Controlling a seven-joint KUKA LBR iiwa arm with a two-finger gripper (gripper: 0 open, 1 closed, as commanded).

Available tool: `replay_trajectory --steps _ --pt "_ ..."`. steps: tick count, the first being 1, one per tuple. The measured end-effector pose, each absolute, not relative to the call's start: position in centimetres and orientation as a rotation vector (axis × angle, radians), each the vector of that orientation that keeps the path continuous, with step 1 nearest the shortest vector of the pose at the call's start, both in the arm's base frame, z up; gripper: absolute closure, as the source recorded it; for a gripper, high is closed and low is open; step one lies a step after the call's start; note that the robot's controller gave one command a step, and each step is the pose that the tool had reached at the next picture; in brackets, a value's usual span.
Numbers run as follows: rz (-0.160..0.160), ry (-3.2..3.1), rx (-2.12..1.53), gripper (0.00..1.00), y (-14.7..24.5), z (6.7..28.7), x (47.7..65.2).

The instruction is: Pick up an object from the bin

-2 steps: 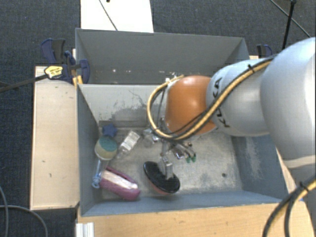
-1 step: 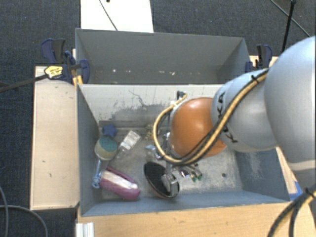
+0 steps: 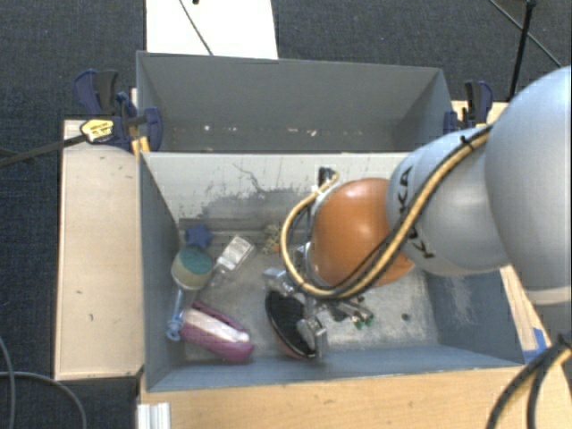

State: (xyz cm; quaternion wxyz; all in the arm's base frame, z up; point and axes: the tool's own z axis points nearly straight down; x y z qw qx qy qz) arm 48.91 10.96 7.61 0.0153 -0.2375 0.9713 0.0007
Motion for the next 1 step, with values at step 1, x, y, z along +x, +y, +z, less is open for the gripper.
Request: replay_trajectory --steps 1 --pt "-0.002 2.774 -1.432 0.0 12.12 7.47 48.84"
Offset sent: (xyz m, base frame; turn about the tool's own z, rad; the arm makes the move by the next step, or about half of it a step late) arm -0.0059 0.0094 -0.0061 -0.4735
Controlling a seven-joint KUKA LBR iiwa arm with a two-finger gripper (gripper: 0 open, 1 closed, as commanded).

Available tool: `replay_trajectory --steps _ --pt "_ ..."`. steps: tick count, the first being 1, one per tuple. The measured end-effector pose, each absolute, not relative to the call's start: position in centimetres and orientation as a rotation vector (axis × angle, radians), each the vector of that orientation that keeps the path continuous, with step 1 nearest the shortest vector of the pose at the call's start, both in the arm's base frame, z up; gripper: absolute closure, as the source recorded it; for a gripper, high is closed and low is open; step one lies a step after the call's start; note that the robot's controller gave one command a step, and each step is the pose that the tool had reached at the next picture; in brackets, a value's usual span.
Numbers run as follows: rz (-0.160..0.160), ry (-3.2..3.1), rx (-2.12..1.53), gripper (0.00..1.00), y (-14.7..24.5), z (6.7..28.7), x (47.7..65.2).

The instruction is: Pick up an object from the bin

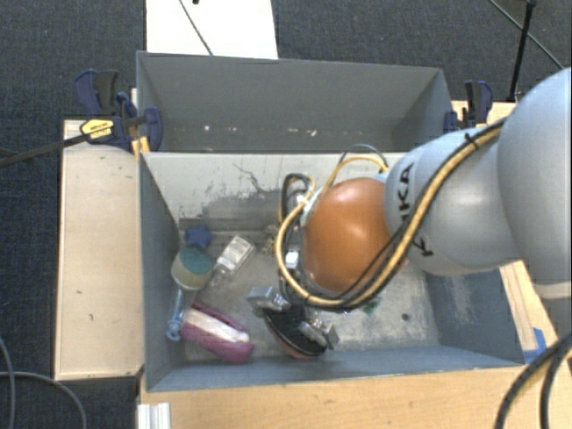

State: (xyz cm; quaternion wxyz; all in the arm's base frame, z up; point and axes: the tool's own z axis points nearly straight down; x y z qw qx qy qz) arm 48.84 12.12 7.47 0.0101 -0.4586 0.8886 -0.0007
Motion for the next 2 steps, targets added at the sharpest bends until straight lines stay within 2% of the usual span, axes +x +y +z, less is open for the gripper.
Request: replay_trajectory --steps 1,2 --pt "-0.001 2.77 -1.422 1.0 12.31 7.69 49.06" --pt "0.001 2.779 -1.423 1.0 12.03 8.0 49.56"
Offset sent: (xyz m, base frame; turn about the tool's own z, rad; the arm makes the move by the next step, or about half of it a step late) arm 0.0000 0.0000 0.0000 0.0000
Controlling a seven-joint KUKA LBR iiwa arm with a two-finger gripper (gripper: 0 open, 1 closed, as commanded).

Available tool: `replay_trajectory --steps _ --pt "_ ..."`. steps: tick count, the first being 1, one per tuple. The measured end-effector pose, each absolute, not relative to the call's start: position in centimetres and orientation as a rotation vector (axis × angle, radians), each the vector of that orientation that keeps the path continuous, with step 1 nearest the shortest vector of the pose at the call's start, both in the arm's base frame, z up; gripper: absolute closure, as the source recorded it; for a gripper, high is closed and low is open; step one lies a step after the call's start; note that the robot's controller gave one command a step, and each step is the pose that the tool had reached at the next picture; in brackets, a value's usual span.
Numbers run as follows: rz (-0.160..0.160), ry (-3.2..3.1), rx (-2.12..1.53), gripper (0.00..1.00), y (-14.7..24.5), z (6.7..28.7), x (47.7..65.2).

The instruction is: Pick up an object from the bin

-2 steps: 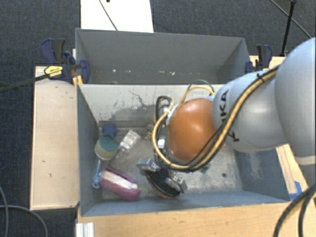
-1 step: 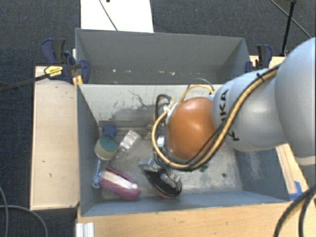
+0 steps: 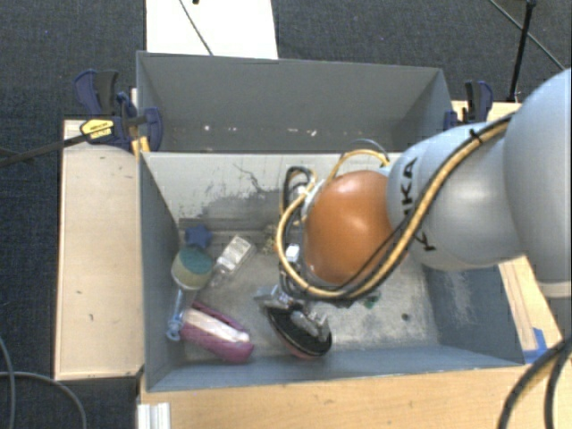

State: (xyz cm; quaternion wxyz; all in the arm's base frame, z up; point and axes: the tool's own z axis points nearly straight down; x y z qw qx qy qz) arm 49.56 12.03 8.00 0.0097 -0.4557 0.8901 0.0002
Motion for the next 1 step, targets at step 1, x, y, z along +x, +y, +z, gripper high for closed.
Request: replay_trajectory --steps 1 --pt "-0.001 2.814 -1.379 1.0 11.75 10.99 49.46"
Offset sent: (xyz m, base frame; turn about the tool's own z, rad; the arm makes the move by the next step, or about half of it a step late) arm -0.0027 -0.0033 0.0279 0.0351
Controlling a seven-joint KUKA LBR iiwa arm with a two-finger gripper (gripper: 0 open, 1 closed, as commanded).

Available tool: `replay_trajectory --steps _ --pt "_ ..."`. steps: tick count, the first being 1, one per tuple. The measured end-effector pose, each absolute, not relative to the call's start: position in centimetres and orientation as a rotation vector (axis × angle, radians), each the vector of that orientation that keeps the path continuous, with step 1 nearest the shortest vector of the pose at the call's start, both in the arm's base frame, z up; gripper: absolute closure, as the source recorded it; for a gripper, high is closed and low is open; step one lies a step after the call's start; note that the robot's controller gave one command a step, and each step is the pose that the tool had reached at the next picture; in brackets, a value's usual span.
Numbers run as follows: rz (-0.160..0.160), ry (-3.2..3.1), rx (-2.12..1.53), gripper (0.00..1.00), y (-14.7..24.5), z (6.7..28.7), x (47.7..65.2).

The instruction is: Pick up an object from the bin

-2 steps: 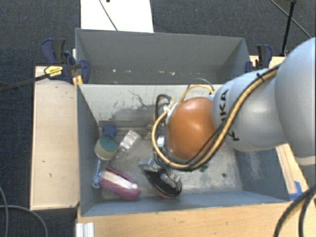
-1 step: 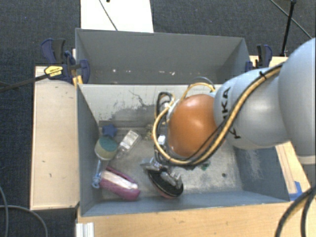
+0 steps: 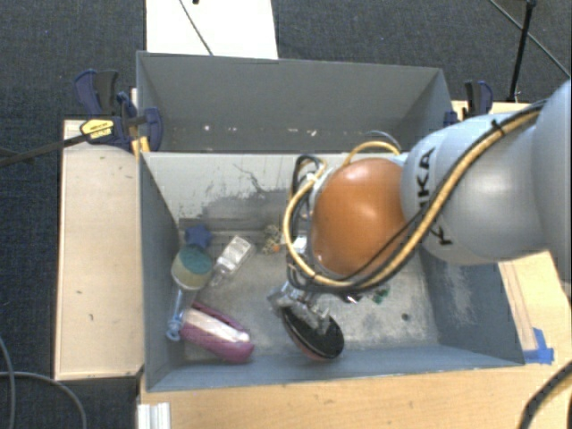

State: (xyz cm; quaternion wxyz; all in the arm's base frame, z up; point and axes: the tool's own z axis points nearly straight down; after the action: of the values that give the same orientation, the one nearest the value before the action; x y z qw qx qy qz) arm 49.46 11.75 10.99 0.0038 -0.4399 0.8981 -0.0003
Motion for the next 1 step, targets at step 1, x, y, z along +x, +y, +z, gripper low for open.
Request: replay_trajectory --steps 1 --pt "-0.001 2.833 -1.342 1.0 11.33 15.56 48.77"
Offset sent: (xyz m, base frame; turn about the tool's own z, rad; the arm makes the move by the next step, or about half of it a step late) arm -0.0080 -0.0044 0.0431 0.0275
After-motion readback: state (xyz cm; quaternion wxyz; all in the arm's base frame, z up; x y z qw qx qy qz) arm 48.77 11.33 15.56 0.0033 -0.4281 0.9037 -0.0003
